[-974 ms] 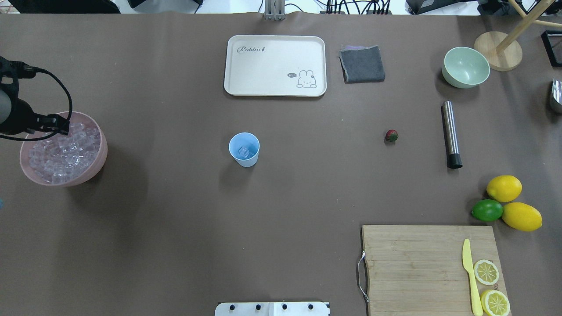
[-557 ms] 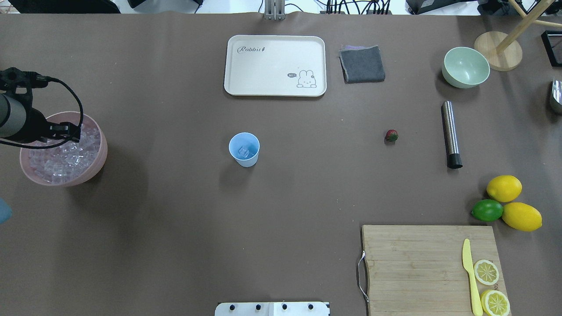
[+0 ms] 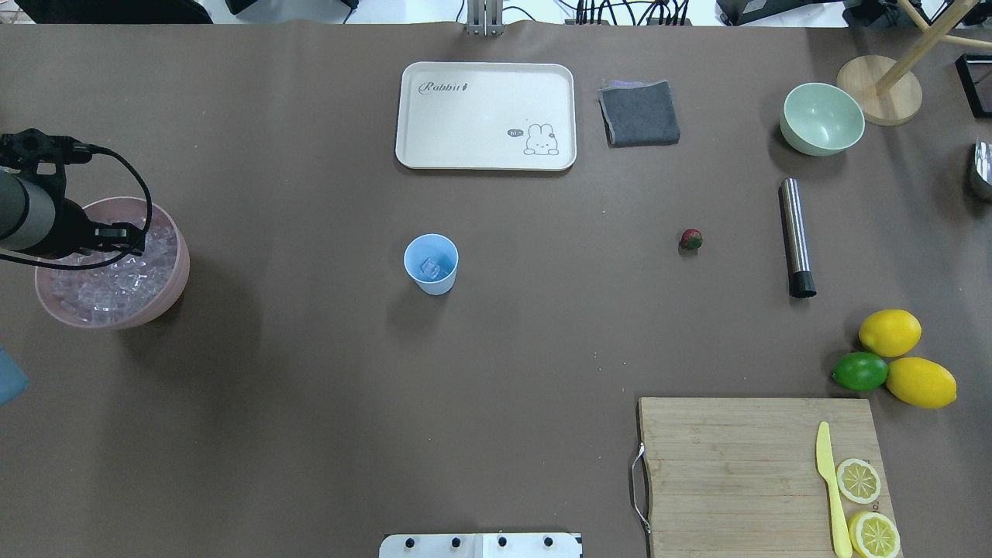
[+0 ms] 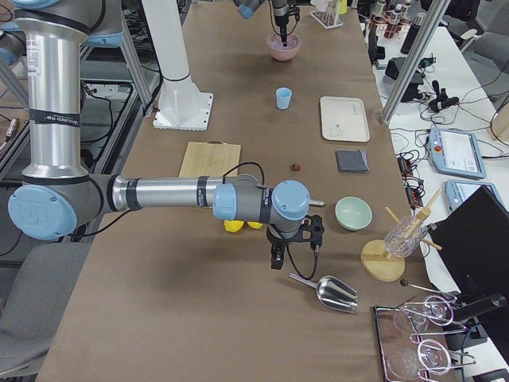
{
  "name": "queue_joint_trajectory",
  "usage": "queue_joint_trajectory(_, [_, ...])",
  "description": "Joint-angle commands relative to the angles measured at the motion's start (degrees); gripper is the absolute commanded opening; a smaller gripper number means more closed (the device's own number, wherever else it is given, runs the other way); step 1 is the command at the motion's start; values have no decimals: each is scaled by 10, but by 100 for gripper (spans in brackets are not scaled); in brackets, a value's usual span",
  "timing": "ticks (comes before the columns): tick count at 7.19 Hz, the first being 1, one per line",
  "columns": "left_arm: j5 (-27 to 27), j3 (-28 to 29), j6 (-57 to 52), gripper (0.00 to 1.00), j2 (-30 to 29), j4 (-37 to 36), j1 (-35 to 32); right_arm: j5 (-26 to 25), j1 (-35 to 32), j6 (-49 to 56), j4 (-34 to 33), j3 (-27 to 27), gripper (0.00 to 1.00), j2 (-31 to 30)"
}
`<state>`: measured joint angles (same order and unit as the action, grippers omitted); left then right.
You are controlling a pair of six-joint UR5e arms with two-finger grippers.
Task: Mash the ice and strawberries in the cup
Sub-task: 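Lower the left gripper into the ice and close on a cube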
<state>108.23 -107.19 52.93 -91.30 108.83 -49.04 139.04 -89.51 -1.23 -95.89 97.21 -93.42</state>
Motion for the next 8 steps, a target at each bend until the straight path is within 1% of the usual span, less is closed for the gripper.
queue_joint_trajectory(1, [0, 1, -1, 60, 6, 2, 7, 0, -1, 0, 0, 0, 100, 0])
queue_joint_trajectory(3, [-1, 1, -2, 59, 6, 2, 10, 0, -1, 0, 0, 0, 100, 0])
queue_joint_trajectory(5, [-1, 1, -1, 55, 6, 2, 16, -1, -1, 0, 0, 0, 100, 1])
queue_joint_trajectory(8, [-1, 7, -2, 53, 7, 2, 20, -3, 0, 0, 0, 0, 100, 1])
